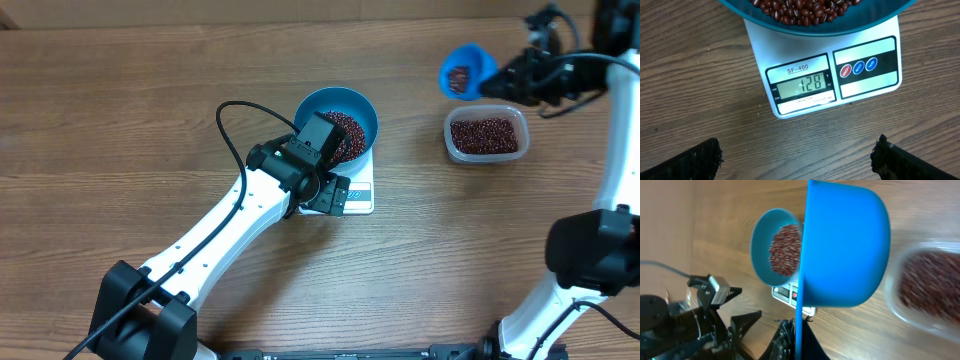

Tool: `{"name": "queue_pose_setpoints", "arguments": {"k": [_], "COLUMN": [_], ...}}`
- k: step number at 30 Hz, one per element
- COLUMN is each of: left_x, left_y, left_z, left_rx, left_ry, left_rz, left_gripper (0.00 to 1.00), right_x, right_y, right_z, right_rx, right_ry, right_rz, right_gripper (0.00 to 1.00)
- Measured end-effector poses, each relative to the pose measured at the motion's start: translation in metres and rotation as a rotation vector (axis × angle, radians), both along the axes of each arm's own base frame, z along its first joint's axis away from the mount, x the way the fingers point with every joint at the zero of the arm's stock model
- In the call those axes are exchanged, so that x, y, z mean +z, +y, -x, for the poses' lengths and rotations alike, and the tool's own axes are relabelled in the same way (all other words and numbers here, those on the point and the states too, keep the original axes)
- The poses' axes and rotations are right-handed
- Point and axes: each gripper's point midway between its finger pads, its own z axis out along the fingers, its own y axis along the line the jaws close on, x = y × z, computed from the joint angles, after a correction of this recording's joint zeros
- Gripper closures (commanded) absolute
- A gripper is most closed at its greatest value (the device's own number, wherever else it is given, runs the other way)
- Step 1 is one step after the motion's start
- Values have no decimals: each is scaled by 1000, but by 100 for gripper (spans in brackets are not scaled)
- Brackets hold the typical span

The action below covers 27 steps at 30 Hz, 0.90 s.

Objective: Scoop item into bowl and weigh 150g on scale
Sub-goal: 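Lift the scoop and carry it over the teal bowl, then pour a small amount of beans from the scoop into the bowl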

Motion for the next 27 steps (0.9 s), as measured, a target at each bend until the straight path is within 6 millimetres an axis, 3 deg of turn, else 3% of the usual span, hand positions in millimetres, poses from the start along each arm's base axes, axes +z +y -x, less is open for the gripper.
{"name": "queue_pose_setpoints", "arguments": {"k": [5, 15, 27], "left_x": [0, 0, 0], "left_y": [0, 0, 0], "left_z": [0, 0, 0], "left_rx": [0, 0, 0], "left_ry": [0, 0, 0], "left_rz": [0, 0, 0], "left_gripper": [0, 0, 1], "right_x": [-3, -21, -30], "right_y": [54, 122, 167], "right_z": [1, 14, 14], "right_rx": [144, 342, 450], "right_ry": [-40, -102, -242], "right_rz": [50, 268, 518], "right_gripper": [96, 96, 96]}}
